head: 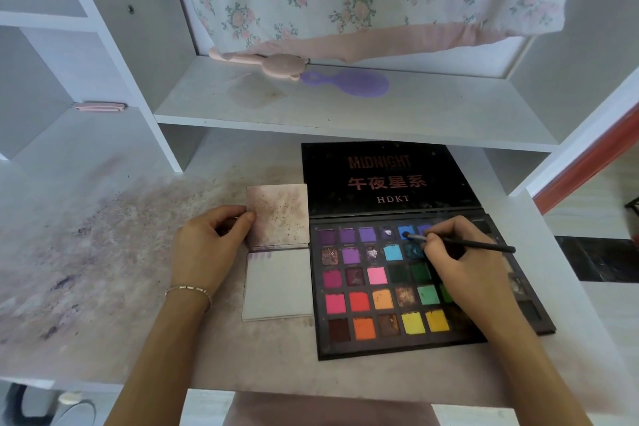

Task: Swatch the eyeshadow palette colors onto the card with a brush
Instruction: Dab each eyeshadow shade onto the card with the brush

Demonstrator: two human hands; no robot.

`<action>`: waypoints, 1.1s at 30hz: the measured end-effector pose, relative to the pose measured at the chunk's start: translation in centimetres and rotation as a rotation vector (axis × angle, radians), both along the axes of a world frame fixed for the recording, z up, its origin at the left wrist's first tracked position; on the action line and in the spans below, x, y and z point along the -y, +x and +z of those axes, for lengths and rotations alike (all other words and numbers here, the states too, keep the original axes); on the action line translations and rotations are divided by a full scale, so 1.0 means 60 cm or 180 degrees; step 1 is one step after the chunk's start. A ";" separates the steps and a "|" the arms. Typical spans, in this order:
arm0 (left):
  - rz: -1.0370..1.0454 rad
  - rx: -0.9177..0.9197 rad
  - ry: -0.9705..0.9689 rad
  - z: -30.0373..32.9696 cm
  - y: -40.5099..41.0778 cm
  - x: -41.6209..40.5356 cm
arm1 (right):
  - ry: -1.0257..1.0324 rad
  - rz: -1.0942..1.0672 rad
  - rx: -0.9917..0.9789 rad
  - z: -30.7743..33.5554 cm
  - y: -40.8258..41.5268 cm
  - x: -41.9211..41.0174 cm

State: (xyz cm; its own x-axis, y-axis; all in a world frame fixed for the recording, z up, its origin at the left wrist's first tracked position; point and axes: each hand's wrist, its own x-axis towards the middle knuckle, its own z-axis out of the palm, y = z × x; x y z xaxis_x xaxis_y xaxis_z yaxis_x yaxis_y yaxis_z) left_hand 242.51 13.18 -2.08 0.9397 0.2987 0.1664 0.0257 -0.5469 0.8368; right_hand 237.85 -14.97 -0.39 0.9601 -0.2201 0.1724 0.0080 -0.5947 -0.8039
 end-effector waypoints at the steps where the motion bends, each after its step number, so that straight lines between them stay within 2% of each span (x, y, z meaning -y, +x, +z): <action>1: 0.0005 -0.0007 0.0008 0.000 0.000 -0.001 | 0.0011 -0.0021 0.0007 0.001 0.000 0.000; 10: -0.0008 0.0013 0.0004 0.000 -0.001 0.001 | -0.0007 -0.0008 0.0038 0.006 -0.003 -0.006; 14: -0.0040 0.0009 0.0040 0.000 -0.002 0.000 | 0.0178 0.0032 0.0092 0.014 -0.005 -0.015; 21: -0.0017 -0.0019 0.0042 0.000 -0.001 0.002 | 0.0834 0.0747 0.0146 0.028 -0.003 -0.091; 27: -0.0029 -0.0051 0.0008 0.000 -0.001 0.001 | 0.0760 0.1343 -0.0086 0.025 0.011 -0.149; 33: -0.0057 -0.0043 0.0013 0.001 -0.001 -0.001 | 0.0720 0.1515 -0.0315 0.023 0.029 -0.173</action>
